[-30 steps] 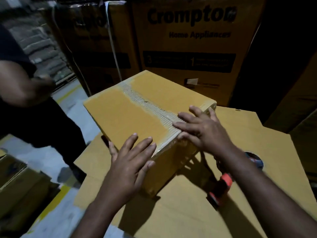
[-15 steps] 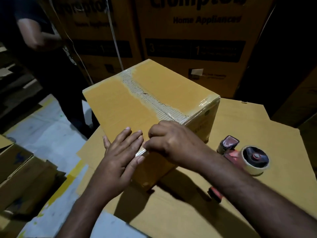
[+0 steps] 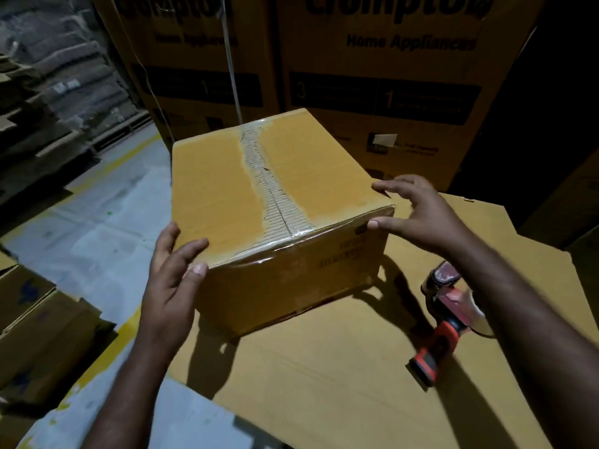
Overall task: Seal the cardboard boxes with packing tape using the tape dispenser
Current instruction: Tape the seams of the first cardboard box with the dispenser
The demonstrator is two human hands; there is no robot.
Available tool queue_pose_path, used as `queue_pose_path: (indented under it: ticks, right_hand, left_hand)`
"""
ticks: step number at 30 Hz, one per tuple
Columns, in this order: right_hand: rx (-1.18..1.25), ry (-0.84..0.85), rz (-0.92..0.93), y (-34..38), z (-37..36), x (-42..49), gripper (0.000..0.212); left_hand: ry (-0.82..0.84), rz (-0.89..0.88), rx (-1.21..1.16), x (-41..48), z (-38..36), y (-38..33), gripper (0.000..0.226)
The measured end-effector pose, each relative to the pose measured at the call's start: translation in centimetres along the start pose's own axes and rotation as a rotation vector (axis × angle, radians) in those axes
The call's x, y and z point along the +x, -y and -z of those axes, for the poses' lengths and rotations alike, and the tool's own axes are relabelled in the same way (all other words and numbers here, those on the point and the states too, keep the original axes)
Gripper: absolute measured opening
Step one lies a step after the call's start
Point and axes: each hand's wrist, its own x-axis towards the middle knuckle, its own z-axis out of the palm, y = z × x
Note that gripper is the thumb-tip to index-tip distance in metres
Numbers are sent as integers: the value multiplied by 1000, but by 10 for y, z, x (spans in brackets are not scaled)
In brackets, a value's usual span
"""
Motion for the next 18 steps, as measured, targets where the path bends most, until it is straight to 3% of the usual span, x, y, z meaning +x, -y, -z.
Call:
queue_pose_path:
  ticks: [3,6,8,15,18]
  right_hand:
    - [455,19,-102,1,-23,-11,70]
    - [669,67,-154,5,-48,-19,97]
    - [686,51,-119,9,-57,-22,106]
    - [628,-243,12,66,-16,-18,79]
    - [580,-377,58,91,14,-28,81]
  left_hand:
    - [-237,149,-73,10,-12,1,40]
    - [-422,334,-171,24,-21,-7,40]
    - [-439,370,-207,35,-18,-13,44]
    - [-471,181,-272,103,9,-54,33]
    - [-436,134,-394,124,10,-80,36]
